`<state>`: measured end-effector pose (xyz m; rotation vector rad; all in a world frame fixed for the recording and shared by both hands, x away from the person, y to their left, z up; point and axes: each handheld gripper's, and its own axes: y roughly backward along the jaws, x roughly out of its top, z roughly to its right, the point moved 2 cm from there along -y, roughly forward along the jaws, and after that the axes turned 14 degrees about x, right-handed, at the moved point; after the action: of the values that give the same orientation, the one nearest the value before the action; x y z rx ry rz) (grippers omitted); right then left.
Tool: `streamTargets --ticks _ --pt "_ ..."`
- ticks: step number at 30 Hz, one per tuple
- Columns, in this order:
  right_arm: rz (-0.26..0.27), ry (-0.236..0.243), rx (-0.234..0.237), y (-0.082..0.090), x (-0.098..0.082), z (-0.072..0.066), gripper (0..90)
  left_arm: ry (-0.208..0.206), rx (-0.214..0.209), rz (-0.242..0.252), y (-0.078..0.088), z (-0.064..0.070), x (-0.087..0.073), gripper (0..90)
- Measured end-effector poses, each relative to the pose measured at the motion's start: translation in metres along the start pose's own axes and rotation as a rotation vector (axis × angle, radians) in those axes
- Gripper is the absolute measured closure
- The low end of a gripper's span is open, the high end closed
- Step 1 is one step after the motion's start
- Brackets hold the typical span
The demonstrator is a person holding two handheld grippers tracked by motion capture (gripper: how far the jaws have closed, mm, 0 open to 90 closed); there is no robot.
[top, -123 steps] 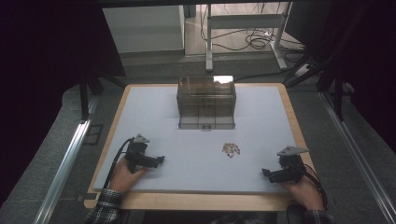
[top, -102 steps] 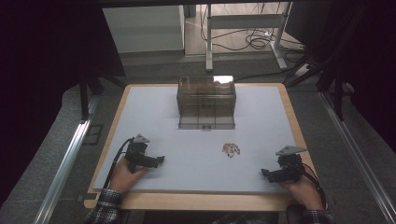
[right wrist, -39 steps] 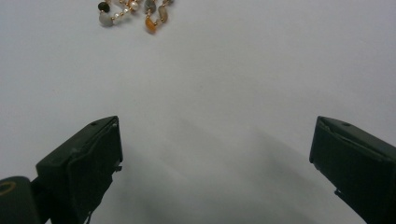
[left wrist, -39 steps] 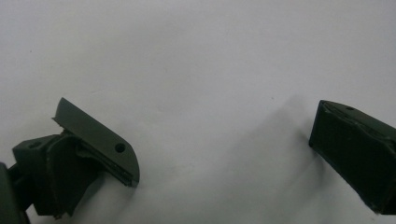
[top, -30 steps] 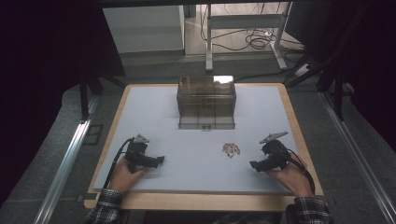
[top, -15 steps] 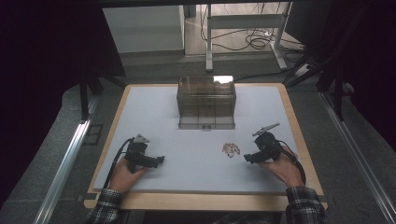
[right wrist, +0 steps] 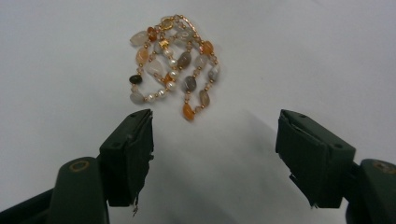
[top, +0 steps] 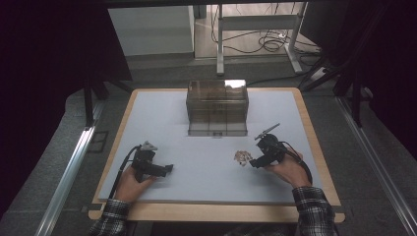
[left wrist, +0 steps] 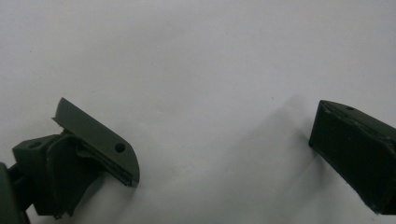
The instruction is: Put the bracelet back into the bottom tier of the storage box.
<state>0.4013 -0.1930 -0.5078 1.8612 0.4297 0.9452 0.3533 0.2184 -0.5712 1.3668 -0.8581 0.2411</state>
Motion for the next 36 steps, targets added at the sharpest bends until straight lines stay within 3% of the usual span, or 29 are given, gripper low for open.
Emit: streamTargets --ticks 17,27,31,32,33,34,35,36 --pt "-0.109 0.038 0.021 -0.024 0.032 -0.008 22.0 -0.001 0.000 0.000 0.000 0.000 0.000 0.0" --pt "-0.191 0.066 -0.018 -0.041 0.047 -0.010 21.3 -0.001 -0.001 0.000 0.000 0.000 0.000 0.0" --pt "-0.208 0.063 -0.017 -0.040 0.051 -0.014 35.0 0.000 0.000 0.000 0.000 0.000 0.000 0.0" --pt "-0.216 0.069 -0.014 -0.040 0.052 -0.016 47.4 0.000 0.000 0.000 0.000 0.000 0.000 0.0" --pt "-0.216 0.069 -0.014 -0.040 0.052 -0.016 47.4 -0.002 -0.002 0.000 0.000 0.000 0.000 0.0" --pt "-0.232 0.068 -0.014 -0.038 0.054 -0.017 61.3 0.000 0.000 0.000 0.000 0.000 0.000 0.0" --pt "-0.238 0.069 -0.010 -0.038 0.054 -0.018 67.5 -0.001 -0.001 0.000 0.000 0.000 0.000 0.0" --pt "-0.238 0.069 -0.010 -0.038 0.054 -0.018 67.5 0.000 0.000 0.000 0.000 0.000 0.000 0.0"
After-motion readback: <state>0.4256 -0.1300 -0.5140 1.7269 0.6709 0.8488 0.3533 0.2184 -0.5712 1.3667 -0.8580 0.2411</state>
